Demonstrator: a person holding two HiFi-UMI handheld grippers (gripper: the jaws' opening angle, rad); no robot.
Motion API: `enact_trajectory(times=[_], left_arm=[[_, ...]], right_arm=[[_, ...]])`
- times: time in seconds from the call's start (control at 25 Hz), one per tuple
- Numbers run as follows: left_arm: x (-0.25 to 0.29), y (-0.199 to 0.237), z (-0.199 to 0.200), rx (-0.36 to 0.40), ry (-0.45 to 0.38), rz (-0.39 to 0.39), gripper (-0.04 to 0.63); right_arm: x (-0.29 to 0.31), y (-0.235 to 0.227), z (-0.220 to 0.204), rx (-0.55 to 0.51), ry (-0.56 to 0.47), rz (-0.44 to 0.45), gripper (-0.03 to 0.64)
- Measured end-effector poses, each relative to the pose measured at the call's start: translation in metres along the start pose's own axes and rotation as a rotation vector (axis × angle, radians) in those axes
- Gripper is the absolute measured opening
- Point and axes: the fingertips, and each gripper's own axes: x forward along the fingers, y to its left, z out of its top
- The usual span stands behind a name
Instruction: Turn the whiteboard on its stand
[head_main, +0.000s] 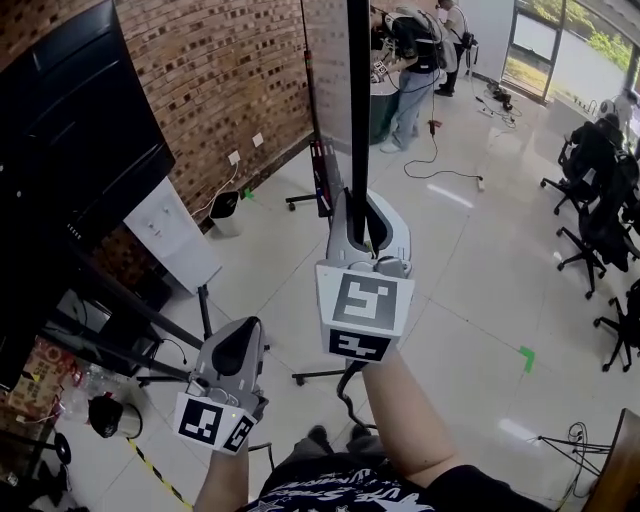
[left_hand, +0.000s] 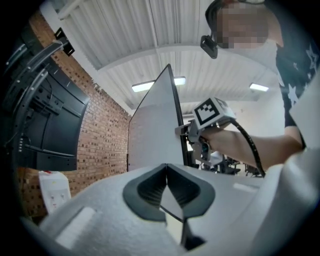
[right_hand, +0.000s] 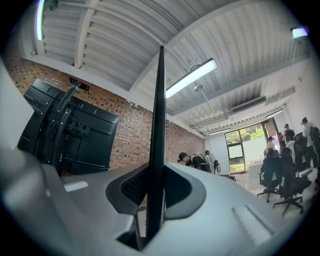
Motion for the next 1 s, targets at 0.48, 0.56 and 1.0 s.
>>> enact_trajectory(times=[0.48, 0.56, 1.0], left_arm=[[0.024, -0.011, 0.034, -0.006, -0.07, -0.085, 0.005], [0.024, -0.012, 0.039, -0.014, -0.074, -0.101, 0.005], [0.014, -0.045, 0.059, -0.02, -0.063, -0.199, 0.005]], right_arm=[[-0.044, 0.003, 0.01, -0.011, -0.026, -0.044, 0.058], [-0.055, 0.003, 0.012, -0.017, -0.031, -0.054, 0.058], [-0.11, 0.004, 0.024, -0.021, 0.009, -0.052, 0.058]])
